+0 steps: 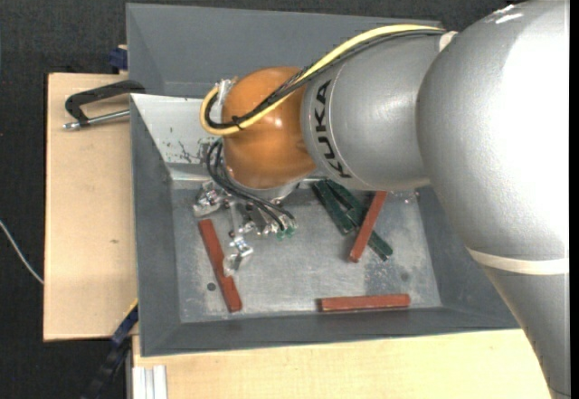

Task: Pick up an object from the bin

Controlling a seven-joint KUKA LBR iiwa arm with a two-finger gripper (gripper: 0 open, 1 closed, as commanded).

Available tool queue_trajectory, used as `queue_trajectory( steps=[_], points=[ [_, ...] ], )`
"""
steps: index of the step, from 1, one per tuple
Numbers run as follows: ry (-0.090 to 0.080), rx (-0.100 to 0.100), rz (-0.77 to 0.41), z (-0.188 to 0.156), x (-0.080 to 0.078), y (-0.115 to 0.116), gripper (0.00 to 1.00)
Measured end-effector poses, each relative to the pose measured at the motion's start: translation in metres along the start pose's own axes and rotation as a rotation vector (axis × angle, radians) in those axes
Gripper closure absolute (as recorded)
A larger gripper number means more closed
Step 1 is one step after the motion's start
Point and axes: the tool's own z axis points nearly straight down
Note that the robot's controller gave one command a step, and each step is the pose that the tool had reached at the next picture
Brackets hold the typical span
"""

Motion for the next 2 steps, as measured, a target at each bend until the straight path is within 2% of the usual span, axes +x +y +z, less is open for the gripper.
queue_trajectory(
  steps=[1, 2],
  points=[
    [-0.003, 0.003, -0.357, 0.0137, -0.009, -0.0144, 1.0],
    [-0.003, 0.003, -0.357, 0.0137, -0.009, -0.0145, 1.0]
  ],
)
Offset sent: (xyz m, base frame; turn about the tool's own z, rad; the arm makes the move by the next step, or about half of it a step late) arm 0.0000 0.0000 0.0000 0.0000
